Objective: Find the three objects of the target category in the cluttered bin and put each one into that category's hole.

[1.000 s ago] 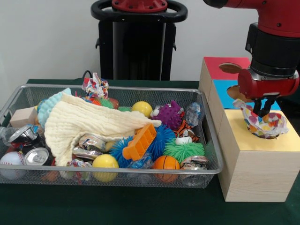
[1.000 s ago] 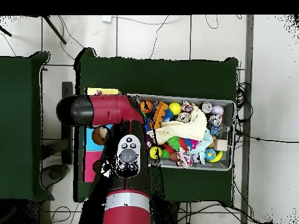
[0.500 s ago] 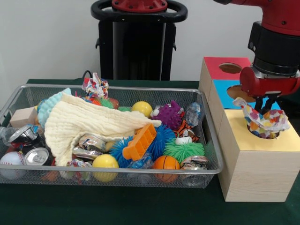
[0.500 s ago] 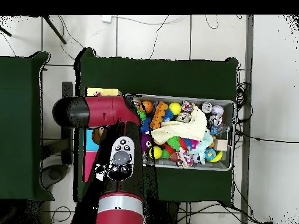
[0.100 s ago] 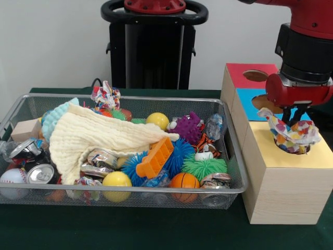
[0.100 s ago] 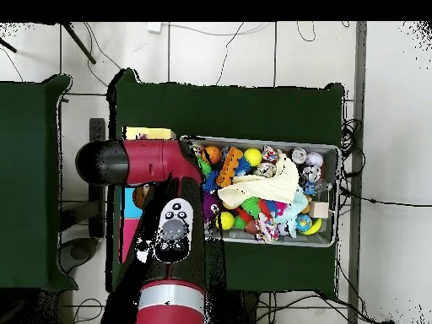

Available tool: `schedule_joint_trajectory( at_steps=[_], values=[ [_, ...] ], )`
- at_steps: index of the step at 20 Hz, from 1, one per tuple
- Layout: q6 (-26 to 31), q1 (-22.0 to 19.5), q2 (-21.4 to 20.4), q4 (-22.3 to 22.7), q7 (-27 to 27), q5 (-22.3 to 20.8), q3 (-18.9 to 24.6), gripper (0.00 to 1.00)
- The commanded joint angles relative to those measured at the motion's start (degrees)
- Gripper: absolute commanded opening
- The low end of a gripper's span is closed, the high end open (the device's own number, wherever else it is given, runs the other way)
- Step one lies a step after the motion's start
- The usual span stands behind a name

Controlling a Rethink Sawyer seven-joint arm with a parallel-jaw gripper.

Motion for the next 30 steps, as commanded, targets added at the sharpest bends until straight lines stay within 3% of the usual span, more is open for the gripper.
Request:
schedule_joint_trajectory(
  at_steps=[1, 9, 10, 26, 30],
  values=[
    [1.57, -0.95, 2.96, 5.52, 13.65, 1.93, 1.87, 0.00],
    [1.72, -1.21, 2.95, 5.91, 13.09, 2.92, 2.12, 0.00],
    [1.59, -1.15, 2.90, 6.05, 12.89, 3.07, 2.04, 1.00],
    [3.03, -0.28, 3.13, 4.90, 12.85, 2.96, 0.64, 1.00],
    [3.49, -0.69, 1.47, 5.77, 12.40, 3.70, 1.37, 1.00]
  ],
)
